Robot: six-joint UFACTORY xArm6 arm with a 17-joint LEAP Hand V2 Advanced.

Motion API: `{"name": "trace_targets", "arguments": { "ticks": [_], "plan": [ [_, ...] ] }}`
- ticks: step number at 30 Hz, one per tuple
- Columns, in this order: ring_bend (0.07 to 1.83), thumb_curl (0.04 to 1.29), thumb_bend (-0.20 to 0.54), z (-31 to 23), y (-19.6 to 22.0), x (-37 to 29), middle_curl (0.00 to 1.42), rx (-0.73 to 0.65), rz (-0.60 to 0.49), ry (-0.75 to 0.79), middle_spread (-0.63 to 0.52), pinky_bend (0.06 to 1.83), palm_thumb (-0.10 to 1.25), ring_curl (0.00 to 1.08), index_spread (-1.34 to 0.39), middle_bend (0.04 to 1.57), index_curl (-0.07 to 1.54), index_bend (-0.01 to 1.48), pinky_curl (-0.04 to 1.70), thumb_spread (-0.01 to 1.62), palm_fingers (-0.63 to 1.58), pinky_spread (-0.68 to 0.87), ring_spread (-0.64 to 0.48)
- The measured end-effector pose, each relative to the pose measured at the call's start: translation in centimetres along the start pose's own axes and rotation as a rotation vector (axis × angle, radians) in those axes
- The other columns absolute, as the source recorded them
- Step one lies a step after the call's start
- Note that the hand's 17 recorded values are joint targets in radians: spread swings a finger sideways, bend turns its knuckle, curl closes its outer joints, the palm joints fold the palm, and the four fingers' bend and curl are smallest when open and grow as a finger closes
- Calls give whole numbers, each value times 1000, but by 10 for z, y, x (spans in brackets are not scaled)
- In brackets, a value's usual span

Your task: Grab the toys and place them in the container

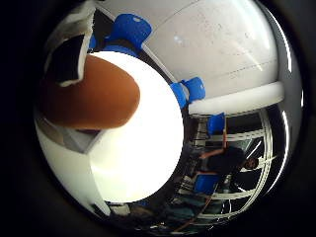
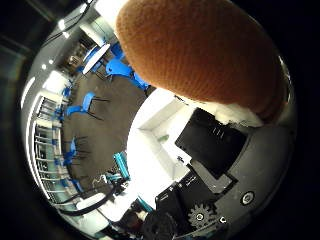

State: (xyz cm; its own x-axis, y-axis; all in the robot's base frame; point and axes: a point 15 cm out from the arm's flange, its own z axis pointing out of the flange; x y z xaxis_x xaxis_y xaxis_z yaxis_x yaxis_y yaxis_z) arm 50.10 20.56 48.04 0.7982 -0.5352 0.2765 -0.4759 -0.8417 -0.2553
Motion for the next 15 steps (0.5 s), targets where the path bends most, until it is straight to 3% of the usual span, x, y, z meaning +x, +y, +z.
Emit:
{"name": "trace_targets", "arguments": {
  "ticks": [2,3,4,5,8,11,15],
  "plan": [
    [1136,537,-23,2,6,-2,845,-22,-4,-11,-281,870,814,664,-402,877,823,130,855,1086,945,-552,-290],
    [1101,524,-29,3,9,-3,806,-32,-10,-15,-295,880,789,637,-440,788,756,89,849,1098,731,-525,-299],
    [1087,507,-30,4,12,-4,782,-46,-15,-21,-299,882,761,632,-469,745,721,126,869,1116,598,-472,-293],
    [1000,484,-36,6,17,-7,720,-66,-19,-33,-277,867,712,586,-495,605,657,154,885,1143,334,-350,-254],
    [807,443,-34,13,36,-15,608,-146,-29,-73,-177,881,639,496,-516,412,580,195,890,1165,117,-73,-108],
    [653,400,-25,14,45,-11,503,-168,-38,-76,-76,853,592,388,-510,317,474,169,821,1170,48,254,86],
    [559,366,-24,11,51,-3,432,-165,-29,-69,8,798,559,322,-494,268,390,161,717,1155,-1,464,189]
  ]
}}
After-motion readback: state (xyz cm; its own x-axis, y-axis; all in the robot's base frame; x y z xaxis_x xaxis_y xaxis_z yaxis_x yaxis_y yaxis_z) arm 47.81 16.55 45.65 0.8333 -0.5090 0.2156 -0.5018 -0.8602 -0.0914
